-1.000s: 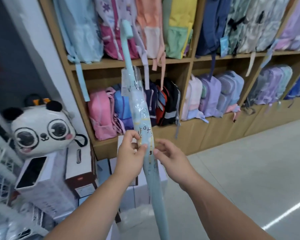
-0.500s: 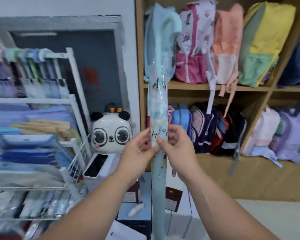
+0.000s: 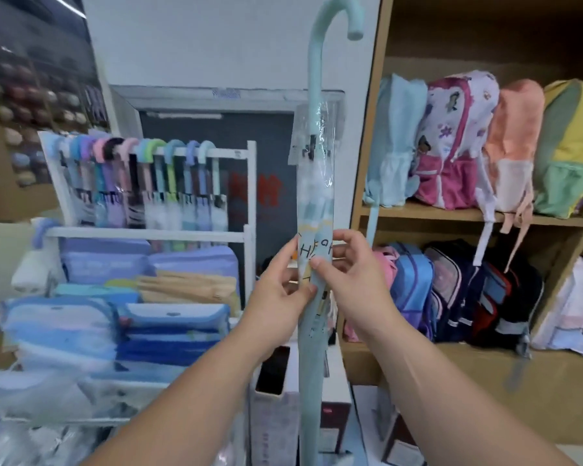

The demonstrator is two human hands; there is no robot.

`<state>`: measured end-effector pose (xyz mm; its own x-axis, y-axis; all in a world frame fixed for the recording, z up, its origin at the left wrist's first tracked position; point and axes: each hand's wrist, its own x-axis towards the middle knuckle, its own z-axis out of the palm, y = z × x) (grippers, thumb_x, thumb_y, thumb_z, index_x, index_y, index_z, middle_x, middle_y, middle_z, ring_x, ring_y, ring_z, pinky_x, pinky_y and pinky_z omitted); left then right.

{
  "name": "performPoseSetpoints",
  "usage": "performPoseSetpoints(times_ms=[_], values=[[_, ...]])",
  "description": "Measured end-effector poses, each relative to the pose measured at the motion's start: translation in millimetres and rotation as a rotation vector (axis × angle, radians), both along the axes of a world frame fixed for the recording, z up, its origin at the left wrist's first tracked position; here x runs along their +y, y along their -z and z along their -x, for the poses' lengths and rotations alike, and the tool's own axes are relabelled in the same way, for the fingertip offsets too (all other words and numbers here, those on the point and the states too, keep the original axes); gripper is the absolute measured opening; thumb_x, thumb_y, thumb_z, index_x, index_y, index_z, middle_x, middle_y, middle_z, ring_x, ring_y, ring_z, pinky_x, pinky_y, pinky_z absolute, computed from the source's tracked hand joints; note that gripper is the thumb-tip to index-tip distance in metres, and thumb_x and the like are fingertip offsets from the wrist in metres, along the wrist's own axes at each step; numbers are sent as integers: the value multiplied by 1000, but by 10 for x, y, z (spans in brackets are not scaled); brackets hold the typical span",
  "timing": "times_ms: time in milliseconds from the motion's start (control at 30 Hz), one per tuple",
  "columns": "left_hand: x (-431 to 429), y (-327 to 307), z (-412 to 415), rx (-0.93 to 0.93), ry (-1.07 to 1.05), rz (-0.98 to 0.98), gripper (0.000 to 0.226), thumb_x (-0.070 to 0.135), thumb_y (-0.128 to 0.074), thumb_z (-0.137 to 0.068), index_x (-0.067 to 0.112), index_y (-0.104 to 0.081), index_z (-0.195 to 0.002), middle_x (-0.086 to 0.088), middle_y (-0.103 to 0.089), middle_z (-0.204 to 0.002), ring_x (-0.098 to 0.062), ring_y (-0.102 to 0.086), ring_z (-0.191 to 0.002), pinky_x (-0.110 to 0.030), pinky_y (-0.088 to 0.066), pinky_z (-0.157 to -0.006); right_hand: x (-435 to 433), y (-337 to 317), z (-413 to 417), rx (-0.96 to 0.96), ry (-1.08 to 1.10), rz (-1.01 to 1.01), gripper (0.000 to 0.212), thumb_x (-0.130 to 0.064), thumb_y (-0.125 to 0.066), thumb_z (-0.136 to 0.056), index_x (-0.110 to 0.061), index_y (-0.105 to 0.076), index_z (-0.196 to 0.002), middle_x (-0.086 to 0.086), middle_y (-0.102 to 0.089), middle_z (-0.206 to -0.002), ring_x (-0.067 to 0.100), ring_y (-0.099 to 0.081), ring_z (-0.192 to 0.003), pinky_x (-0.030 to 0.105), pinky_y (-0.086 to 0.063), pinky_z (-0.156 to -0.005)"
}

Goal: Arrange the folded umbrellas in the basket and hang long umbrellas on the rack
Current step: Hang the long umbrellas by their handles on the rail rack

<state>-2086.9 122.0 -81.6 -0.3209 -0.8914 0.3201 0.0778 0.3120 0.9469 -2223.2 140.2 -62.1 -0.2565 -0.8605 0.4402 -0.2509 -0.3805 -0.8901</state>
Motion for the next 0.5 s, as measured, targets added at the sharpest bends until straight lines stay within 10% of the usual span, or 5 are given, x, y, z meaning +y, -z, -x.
performPoseSetpoints(times_ms=[500], values=[[-1305,-981,-993,8,130,110,61,0,-49,-103,39,-42,-149,0,-74,-121,-23,-71,-111,-39,-60,-81,-1127,-865,-876,169,-33,133,53,-24,-61,-98,-51,-46,-142,-10,-70,-101,7,-68,-91,29,-59,-79]])
